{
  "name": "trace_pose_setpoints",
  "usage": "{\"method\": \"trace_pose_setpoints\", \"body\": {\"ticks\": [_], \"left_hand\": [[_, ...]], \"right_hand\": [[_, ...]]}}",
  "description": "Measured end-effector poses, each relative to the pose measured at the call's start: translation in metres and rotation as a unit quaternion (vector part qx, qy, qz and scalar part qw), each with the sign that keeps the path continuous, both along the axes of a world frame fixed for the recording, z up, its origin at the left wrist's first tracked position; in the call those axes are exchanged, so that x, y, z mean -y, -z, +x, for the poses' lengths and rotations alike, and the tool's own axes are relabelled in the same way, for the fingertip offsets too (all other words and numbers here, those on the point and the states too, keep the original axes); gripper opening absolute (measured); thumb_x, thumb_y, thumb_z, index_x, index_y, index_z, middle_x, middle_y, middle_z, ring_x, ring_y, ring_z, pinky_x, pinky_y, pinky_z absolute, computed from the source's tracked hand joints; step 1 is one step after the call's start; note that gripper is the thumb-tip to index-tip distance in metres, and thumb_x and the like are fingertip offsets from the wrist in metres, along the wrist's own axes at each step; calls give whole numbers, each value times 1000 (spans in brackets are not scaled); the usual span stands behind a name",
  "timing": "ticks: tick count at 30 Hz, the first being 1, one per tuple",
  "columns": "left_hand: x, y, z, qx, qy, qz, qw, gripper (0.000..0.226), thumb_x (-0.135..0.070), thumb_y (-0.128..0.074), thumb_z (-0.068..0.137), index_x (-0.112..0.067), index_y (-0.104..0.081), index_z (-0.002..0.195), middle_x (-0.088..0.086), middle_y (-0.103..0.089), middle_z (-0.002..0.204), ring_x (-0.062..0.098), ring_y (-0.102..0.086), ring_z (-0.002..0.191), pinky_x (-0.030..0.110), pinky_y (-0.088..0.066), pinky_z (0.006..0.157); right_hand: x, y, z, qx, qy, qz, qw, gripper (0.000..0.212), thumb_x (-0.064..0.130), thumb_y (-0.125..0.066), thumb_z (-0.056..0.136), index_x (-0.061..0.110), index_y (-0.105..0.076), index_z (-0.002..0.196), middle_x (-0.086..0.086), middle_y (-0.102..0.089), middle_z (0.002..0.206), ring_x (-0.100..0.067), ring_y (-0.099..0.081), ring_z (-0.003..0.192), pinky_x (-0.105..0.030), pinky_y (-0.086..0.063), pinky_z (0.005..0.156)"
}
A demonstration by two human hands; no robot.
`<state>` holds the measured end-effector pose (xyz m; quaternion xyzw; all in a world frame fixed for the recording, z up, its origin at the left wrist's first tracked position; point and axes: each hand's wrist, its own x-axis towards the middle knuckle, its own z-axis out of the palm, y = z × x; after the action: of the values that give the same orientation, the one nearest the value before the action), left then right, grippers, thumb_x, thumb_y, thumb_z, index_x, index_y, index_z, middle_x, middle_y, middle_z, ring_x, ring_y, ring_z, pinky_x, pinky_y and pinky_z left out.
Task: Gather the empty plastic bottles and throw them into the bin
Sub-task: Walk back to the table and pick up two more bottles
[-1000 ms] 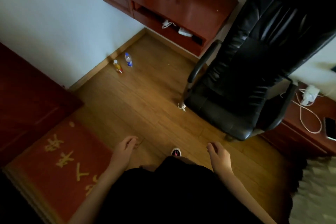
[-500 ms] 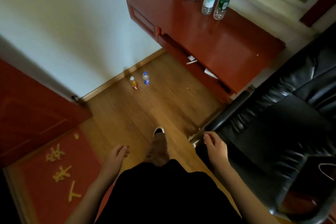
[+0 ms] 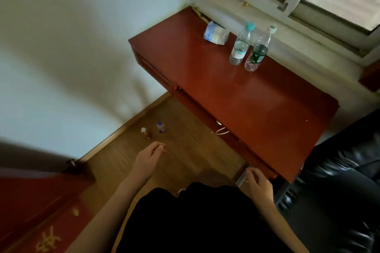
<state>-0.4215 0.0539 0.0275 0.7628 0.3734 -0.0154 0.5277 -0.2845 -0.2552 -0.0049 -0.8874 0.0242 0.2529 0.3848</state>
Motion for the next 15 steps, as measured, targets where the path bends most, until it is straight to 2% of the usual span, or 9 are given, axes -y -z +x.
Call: {"method": "trace_pose_setpoints", "body": {"ticks": [2,5,11,13,15], "left_hand": [[-10,5,21,-5,4,-8,1000,23,-19,-42,101,-16,-64,109,-2,-68,98,11,-64,94,27,-51,83],[-27,20,48,-23,2,-35,999,21,-18,-43,101,-26,-63,100,-2,-69,97,15,-65,94,30,-53,84],[-60,18,109,-30,-39,-40,998,22,-19,-45,100,-30,-64,95,-2,-71,95,14,-66,92,42,-53,92],[-75,14,137,-28,-34,-28,999,22,-20,-45,100,-29,-65,97,-3,-71,93,10,-66,90,41,-53,92],[-90,9,173,-20,-19,-8,1000,22,-23,-45,100,-29,-66,99,-6,-72,91,6,-66,89,40,-51,92]], "right_hand": [[-13,3,17,-3,0,-2,1000,15,28,-51,99,21,-64,103,-2,-70,81,-12,-56,55,-22,-41,50],[-39,8,53,-5,-6,9,1000,16,27,-52,98,20,-64,104,-2,-69,81,-13,-54,53,-23,-40,49],[-96,-2,150,13,5,52,999,13,27,-51,98,25,-64,100,-2,-71,88,-24,-66,77,-27,-46,61],[-114,-10,182,29,12,72,997,14,26,-52,98,24,-65,101,-8,-71,86,-30,-64,70,-28,-46,59],[-130,-19,216,46,14,83,995,14,27,-52,98,24,-65,103,-13,-70,85,-25,-54,55,-28,-41,51]]}}
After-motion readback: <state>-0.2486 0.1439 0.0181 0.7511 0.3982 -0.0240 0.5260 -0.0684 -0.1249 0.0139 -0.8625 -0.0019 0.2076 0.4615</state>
